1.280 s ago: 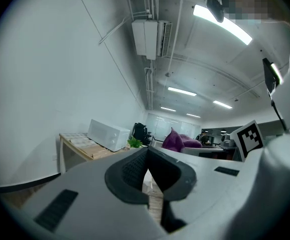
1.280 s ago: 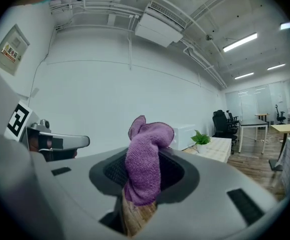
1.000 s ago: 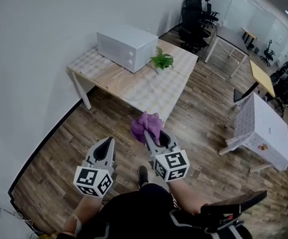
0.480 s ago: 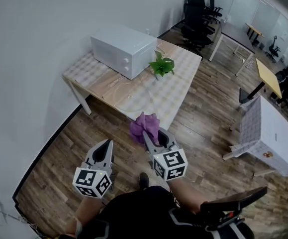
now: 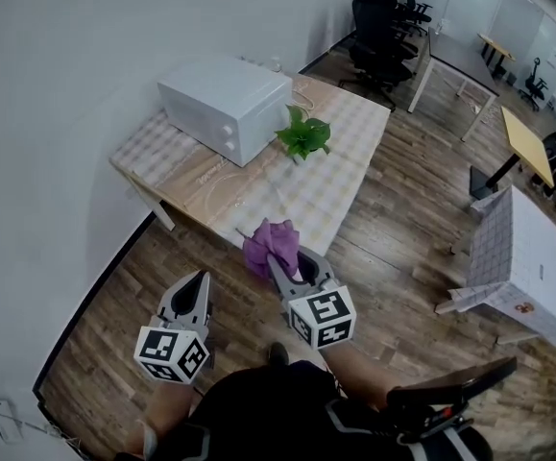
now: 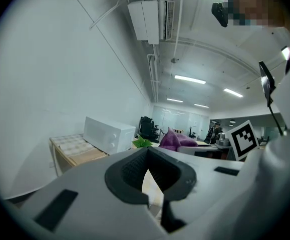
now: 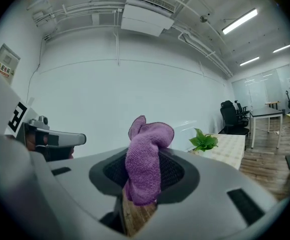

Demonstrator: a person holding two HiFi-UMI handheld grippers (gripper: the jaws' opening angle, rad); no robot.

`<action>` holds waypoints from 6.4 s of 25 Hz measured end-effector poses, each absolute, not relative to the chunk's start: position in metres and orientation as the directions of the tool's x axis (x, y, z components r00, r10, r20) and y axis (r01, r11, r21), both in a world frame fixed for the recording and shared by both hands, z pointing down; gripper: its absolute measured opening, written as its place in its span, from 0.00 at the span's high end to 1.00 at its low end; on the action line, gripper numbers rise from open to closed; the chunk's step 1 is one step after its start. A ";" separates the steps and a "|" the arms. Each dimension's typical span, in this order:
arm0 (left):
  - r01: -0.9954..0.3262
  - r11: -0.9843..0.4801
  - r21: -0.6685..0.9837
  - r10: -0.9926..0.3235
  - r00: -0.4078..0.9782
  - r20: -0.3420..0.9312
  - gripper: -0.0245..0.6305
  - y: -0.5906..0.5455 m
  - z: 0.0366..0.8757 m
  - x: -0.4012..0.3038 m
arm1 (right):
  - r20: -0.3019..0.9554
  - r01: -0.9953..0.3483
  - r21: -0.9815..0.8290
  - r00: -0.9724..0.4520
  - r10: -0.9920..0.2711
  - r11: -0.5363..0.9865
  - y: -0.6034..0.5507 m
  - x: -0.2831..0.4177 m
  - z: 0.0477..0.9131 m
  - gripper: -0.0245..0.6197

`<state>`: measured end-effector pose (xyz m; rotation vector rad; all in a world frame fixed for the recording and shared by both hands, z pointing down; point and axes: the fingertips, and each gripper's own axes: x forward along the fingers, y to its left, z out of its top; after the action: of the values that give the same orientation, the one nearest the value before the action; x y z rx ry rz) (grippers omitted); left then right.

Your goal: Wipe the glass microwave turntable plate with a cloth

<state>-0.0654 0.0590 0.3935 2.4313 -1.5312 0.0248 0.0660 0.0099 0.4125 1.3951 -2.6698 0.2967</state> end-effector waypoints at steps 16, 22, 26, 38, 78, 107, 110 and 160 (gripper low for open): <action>-0.890 -0.405 0.207 -0.873 0.444 0.200 0.96 -0.001 0.409 -0.038 | 0.213 -0.805 -0.147 -0.594 -0.776 0.575 -0.050 0.087 0.430 0.75; -0.873 -0.436 0.217 -0.861 0.475 0.179 0.96 -0.033 0.412 -0.048 | 0.230 -0.816 -0.128 -0.577 -0.783 0.564 -0.074 0.074 0.435 0.75; -0.864 -0.454 0.219 -0.854 0.492 0.171 0.96 -0.055 0.410 -0.063 | 0.238 -0.821 -0.126 -0.570 -0.786 0.557 -0.092 0.057 0.432 0.75; -0.844 -0.487 0.223 -0.830 0.527 0.185 0.96 -0.120 0.423 -0.113 | 0.288 -0.857 -0.083 -0.509 -0.811 0.508 -0.156 0.008 0.446 0.75; -0.945 -0.245 0.216 -0.878 0.311 0.365 0.96 -0.247 0.516 -0.185 | 0.562 -0.796 0.023 -0.490 -0.666 0.605 -0.341 -0.095 0.619 0.75; -0.919 -0.297 0.258 -0.820 0.384 0.425 0.96 -0.244 0.536 -0.150 | 0.662 -0.823 0.025 -0.411 -0.626 0.567 -0.363 -0.039 0.674 0.75; -0.916 -0.306 0.258 -0.817 0.392 0.423 0.96 -0.245 0.536 -0.146 | 0.669 -0.844 0.032 -0.380 -0.638 0.536 -0.364 -0.019 0.673 0.75; -0.919 -0.285 0.272 -0.817 0.381 0.433 0.96 -0.221 0.536 -0.147 | 0.680 -0.730 -0.007 -0.504 -0.532 0.684 -0.297 -0.088 0.673 0.75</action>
<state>-0.1467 -0.2213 0.5362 2.1708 -1.4920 0.2877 -0.0881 -0.2973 0.6734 0.9638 -2.2307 0.3866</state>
